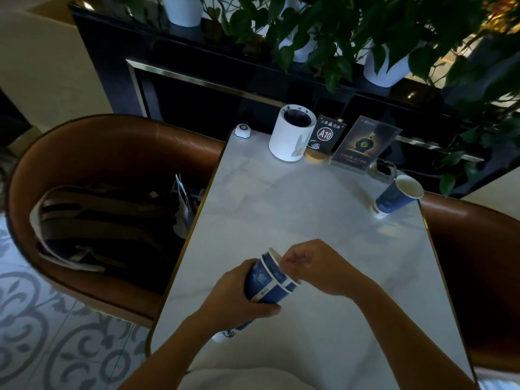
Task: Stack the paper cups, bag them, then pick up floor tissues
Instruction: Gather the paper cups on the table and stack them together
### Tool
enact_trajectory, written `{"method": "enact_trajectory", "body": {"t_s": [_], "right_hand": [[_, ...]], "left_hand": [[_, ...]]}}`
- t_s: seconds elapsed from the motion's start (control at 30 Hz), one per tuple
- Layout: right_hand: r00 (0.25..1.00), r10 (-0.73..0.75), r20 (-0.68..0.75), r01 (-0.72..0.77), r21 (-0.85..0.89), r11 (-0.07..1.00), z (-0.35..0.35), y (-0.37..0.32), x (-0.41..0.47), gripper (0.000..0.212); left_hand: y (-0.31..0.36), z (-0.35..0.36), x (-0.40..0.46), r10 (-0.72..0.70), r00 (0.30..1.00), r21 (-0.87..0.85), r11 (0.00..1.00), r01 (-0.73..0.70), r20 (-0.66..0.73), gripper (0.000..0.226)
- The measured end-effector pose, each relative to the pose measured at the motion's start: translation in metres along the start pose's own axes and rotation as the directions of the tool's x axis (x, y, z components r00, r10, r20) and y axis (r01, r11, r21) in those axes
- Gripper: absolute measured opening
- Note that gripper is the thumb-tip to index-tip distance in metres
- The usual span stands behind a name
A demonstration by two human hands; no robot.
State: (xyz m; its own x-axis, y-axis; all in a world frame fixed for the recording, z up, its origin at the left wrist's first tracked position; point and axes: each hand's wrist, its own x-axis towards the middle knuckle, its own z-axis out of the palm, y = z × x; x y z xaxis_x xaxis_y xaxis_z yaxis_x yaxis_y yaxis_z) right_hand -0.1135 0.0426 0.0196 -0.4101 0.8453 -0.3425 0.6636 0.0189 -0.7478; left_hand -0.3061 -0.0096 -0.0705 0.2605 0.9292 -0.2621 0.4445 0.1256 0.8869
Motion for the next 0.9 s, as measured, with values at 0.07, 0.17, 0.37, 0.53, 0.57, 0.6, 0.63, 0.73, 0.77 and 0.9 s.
{"method": "enact_trajectory", "body": {"t_s": [0.07, 0.17, 0.37, 0.53, 0.57, 0.6, 0.63, 0.73, 0.77, 0.9], "right_hand": [[0.999, 0.023, -0.045, -0.021, 0.046, 0.999, 0.009, 0.000, 0.001, 0.012], [0.997, 0.042, -0.059, -0.037, 0.078, 0.996, 0.019, 0.001, -0.001, 0.011], [0.992, 0.106, -0.065, -0.095, 0.155, 0.983, 0.027, 0.000, -0.012, 0.015], [0.991, 0.121, -0.052, -0.111, 0.175, 0.978, 0.025, 0.004, -0.023, 0.019], [0.992, 0.118, -0.045, -0.109, 0.175, 0.979, 0.023, 0.006, -0.025, 0.021], [0.992, 0.116, -0.040, -0.107, 0.176, 0.979, 0.022, 0.008, -0.027, 0.022], [0.993, 0.112, -0.037, -0.104, 0.176, 0.979, 0.020, 0.010, -0.029, 0.022], [0.995, 0.093, -0.045, -0.083, 0.177, 0.981, 0.012, 0.019, -0.034, 0.022], [0.995, 0.085, -0.053, -0.074, 0.177, 0.981, 0.008, 0.022, -0.036, 0.022], [0.994, 0.051, -0.100, -0.032, 0.179, 0.983, -0.008, 0.040, -0.048, 0.021]], "left_hand": [[0.002, 0.003, -0.002, 0.011, 1.000, 0.050, 0.999, -0.011, 0.011, 0.074], [0.002, 0.007, -0.006, 0.018, 1.000, 0.068, 0.998, -0.019, 0.015, 0.075], [0.002, 0.014, -0.012, -0.003, 1.000, 0.045, 0.999, 0.002, 0.021, 0.079], [0.006, 0.021, -0.014, -0.018, 0.999, 0.071, 0.997, 0.016, 0.035, 0.083], [0.007, 0.023, -0.014, -0.021, 0.999, 0.078, 0.997, 0.018, 0.035, 0.083], [0.008, 0.025, -0.014, -0.023, 0.999, 0.083, 0.996, 0.020, 0.033, 0.083], [0.010, 0.028, -0.013, -0.027, 0.999, 0.091, 0.996, 0.024, 0.031, 0.084], [0.019, 0.037, -0.010, -0.040, 0.999, 0.110, 0.993, 0.038, 0.021, 0.085], [0.023, 0.041, -0.008, -0.045, 0.999, 0.109, 0.993, 0.043, 0.019, 0.085], [0.041, 0.060, -0.002, -0.056, 0.998, 0.096, 0.994, 0.054, 0.023, 0.076]]}}
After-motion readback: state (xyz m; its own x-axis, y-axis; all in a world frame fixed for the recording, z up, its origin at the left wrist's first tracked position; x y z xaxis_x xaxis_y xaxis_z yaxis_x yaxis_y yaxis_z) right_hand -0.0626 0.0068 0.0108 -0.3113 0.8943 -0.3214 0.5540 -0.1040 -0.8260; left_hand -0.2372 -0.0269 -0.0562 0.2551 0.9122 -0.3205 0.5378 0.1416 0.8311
